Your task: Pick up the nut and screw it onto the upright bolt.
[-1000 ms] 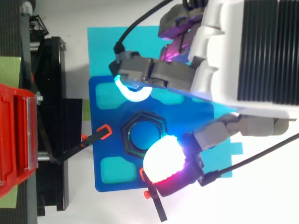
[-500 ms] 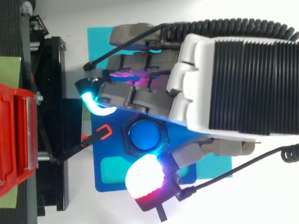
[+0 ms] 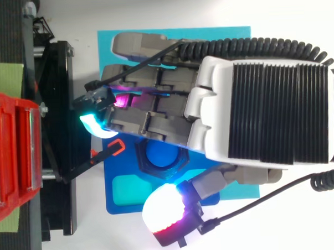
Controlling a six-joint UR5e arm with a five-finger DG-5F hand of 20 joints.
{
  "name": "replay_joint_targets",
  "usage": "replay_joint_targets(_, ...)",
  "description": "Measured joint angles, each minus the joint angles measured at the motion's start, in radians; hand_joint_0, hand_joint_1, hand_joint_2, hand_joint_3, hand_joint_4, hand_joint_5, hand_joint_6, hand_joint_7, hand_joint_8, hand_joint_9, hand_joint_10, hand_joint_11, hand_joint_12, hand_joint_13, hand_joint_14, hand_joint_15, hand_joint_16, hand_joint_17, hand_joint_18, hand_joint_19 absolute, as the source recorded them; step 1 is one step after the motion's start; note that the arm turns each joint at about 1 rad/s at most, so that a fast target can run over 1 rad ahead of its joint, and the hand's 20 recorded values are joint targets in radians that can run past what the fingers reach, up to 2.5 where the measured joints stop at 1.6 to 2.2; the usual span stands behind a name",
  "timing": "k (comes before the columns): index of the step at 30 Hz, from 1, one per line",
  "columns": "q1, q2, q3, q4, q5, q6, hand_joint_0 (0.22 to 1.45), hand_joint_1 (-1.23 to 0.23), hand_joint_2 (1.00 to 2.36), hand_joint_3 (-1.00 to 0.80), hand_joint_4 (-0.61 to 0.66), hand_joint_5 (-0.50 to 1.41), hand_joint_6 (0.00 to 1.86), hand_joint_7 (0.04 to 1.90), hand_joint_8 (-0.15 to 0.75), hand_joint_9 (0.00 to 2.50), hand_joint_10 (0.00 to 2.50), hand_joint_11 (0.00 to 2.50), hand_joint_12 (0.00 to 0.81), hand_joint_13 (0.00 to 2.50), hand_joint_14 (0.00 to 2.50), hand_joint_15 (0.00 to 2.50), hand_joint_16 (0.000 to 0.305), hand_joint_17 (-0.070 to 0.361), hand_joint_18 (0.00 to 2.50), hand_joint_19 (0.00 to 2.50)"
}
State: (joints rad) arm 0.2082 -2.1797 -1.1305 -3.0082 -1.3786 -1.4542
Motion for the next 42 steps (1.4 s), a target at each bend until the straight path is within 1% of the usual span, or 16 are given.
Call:
replay_joint_targets(8,0.012,0.0,0.0,-0.014,0.004,0.001,0.47,-0.2,1.0,-0.5,0.22,-0.11,0.5,0.75,0.195,0.53,0.0,0.0,0.241,0.42,0.0,0.0,0.022,0.049,0.0,0.0)
replay_joint_targets(12,0.018,0.0,0.0,-0.021,0.004,0.005,0.47,-0.2,1.0,-0.5,0.23,-0.1,0.5,0.79,0.198,0.54,0.0,0.0,0.242,0.42,0.0,0.0,0.022,0.049,0.0,0.0)
replay_joint_targets(18,0.023,0.0,0.0,-0.024,0.005,0.009,0.47,-0.2,1.0,-0.5,0.25,-0.09,0.5,0.86,0.202,0.55,0.0,0.0,0.241,0.42,0.0,0.0,0.021,0.047,0.0,0.0)
replay_joint_targets(26,0.023,0.0,0.0,-0.034,0.003,0.009,0.48,-0.2,1.0,-0.5,0.28,-0.07,0.5,0.98,0.21,0.57,0.0,0.0,0.241,0.43,0.0,0.0,0.02,0.046,0.0,0.0)
replay_joint_targets(36,0.023,0.0,0.0,-0.054,0.0,0.009,0.48,-0.2,1.0,-0.5,0.28,-0.06,0.5,1.09,0.217,0.59,0.0,0.0,0.242,0.46,0.0,0.0,0.019,0.043,0.0,0.0)
replay_joint_targets(42,0.021,0.0,0.0,-0.071,-0.003,0.009,0.48,-0.2,1.0,-0.5,0.24,-0.05,0.5,1.21,0.224,0.61,0.0,0.0,0.24,0.48,0.0,0.0,0.018,0.04,0.01,0.0)
